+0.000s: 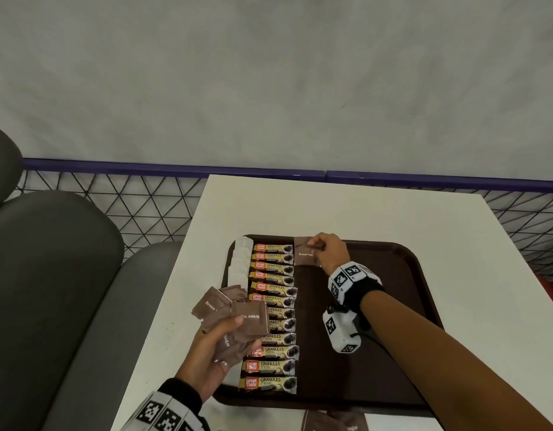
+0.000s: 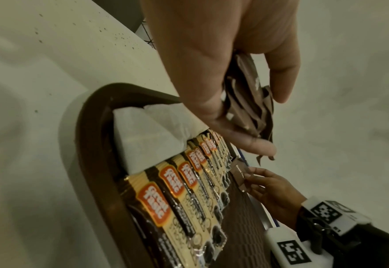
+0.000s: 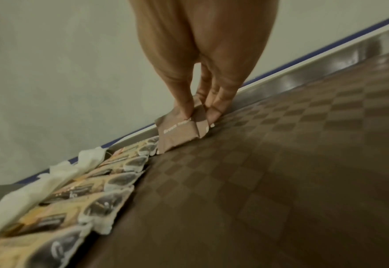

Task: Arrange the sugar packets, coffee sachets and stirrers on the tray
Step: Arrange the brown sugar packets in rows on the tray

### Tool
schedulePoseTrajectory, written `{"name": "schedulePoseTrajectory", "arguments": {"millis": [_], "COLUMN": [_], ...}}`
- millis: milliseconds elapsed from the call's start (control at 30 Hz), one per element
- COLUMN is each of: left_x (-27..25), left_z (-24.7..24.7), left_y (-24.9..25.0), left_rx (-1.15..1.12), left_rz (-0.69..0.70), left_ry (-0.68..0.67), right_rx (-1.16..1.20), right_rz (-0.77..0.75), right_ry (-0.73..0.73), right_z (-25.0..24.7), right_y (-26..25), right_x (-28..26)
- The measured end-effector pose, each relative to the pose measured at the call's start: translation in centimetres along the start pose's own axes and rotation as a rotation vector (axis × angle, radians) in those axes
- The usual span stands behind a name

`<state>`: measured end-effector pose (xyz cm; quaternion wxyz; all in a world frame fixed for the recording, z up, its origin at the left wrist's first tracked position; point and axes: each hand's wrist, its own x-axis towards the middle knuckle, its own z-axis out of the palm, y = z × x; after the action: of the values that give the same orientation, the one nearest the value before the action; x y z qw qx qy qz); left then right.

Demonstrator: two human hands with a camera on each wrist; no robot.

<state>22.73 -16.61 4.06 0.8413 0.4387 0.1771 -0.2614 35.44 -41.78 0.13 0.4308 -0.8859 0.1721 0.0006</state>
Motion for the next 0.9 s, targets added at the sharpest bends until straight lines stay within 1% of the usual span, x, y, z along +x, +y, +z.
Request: {"name": "schedulePoseTrajectory", "arguments": {"millis": [100,267,500,600,667,733,900], "left_x": [-0.3,-0.4,-0.6,-0.7,-0.6,-0.3,-0.3], "left_z": [0.0,-0.2,-0.1,0.2,0.3,0.5,1.5], "left_y": [0.3,0.5,0.6,0.5,0.4,0.3,0.3], "left_rx": [-0.012,0.02,0.028,0.029,0.022,0.014,0.024], "left_rz": [0.004,0.0,-0.004,-0.002,0.02,0.044,0.094], "left_ry": [-0.016,-0.011,-0.019,-0.029,-0.001,0.03,0.057], "right_rx": [-0.06,-0.156,-0.26,-0.301,-0.27,-0.241,-0.177], "right_rz": [-0.034,-0.079,-0.147,-0.192,-0.217,-0.263,-0.439], "right_ry": [-0.021,0.007,0.027,0.094,0.119,0.09,-0.074], "right_z": [0.9,1.8,1.0,0.2,-0.4,-0.8,-1.8], "right_y": [0.0,0.7,-0.1,-0.4,-0.8,-1.0,-1.4], "right_x": [0.5,1.4,0.6,-0.4,-1.3,-2.4,-5.8]}}
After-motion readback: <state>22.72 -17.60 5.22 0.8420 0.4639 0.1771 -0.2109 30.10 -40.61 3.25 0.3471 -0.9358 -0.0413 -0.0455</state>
